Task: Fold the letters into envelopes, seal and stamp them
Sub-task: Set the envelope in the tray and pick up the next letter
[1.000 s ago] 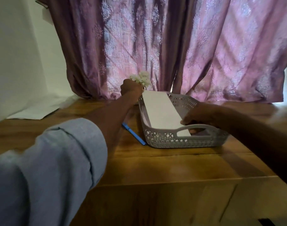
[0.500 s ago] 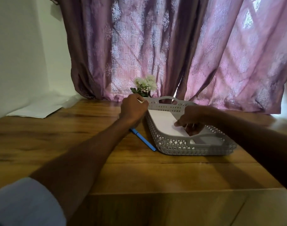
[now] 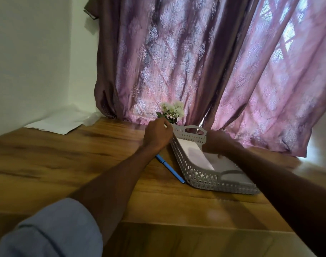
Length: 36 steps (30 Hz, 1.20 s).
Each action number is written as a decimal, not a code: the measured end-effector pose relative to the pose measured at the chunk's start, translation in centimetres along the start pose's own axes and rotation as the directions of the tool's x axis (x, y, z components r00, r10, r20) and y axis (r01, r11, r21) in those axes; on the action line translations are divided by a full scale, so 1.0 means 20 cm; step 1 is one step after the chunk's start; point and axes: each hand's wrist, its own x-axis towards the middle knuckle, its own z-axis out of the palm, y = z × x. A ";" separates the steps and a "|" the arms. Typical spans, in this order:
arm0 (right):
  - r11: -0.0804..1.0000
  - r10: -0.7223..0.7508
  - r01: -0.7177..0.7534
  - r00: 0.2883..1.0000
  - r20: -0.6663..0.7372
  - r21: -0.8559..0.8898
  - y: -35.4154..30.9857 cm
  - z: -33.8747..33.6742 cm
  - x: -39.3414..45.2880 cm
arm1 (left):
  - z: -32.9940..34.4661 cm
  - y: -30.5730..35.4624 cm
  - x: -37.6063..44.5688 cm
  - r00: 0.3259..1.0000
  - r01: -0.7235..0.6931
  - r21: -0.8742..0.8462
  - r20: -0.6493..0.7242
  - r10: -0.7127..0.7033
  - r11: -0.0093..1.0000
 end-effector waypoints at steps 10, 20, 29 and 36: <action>0.866 -0.289 0.433 0.842 -0.456 0.249 -0.67 0.16 -0.16 | -0.69 -0.47 -0.08 0.965 -0.208 0.491 0.241 0.098 0.846; 0.965 -0.247 0.259 0.952 -0.180 0.045 -0.78 0.50 0.02 | -0.70 -0.61 -0.03 0.869 -0.143 0.623 0.451 -0.204 0.769; 0.911 -0.247 0.320 0.928 -0.277 0.260 -0.87 0.46 0.02 | -0.70 -0.60 -0.02 0.879 -0.147 0.618 0.439 -0.184 0.773; 0.933 -0.274 0.309 0.942 -0.192 0.184 -1.04 0.49 0.04 | -0.70 -0.61 -0.03 0.888 -0.132 0.602 0.424 -0.176 0.787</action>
